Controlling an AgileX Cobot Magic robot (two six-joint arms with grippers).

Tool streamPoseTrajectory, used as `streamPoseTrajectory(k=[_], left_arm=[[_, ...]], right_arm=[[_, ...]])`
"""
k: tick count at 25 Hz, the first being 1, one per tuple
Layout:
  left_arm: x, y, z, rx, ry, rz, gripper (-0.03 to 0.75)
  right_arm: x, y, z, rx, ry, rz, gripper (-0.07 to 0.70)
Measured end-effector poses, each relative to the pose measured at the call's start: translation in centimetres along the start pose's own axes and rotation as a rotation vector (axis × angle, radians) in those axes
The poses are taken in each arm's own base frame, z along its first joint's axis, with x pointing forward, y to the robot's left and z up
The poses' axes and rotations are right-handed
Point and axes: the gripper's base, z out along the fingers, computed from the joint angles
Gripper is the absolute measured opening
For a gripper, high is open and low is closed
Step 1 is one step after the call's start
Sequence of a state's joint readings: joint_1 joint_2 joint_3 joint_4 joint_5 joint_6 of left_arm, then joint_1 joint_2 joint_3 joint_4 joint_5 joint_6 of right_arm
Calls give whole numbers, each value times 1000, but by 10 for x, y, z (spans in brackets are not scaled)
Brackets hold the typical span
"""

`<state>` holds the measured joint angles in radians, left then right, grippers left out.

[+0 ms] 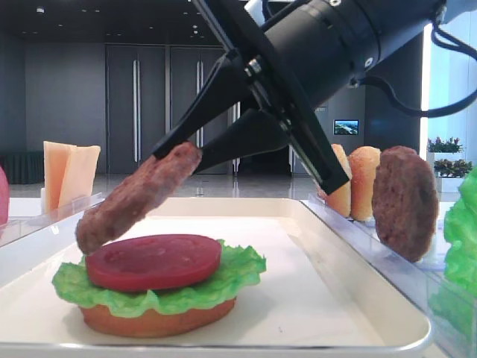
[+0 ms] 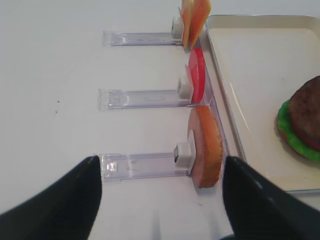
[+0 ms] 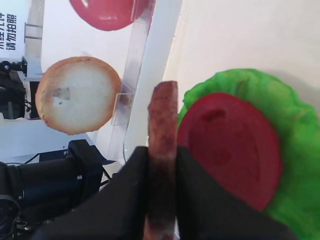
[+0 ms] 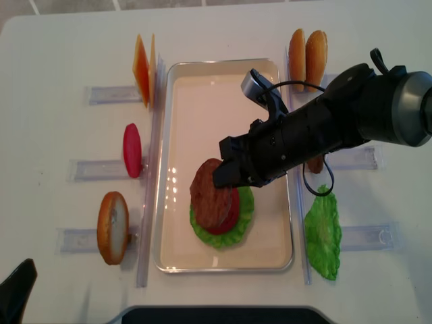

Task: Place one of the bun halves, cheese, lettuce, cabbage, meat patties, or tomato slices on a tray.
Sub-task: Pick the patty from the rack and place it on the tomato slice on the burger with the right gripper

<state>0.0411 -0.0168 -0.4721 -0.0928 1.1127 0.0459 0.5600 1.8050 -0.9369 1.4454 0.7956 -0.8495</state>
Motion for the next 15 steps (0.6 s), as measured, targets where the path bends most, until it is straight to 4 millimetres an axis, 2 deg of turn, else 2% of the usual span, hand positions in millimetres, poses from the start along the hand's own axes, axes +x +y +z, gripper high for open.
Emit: streamPoseTrajectory(k=[15], left_arm=[[0,0,0,-2,0,-1,571]], right_arm=[[0,-3,0,33,-1,-24,136]])
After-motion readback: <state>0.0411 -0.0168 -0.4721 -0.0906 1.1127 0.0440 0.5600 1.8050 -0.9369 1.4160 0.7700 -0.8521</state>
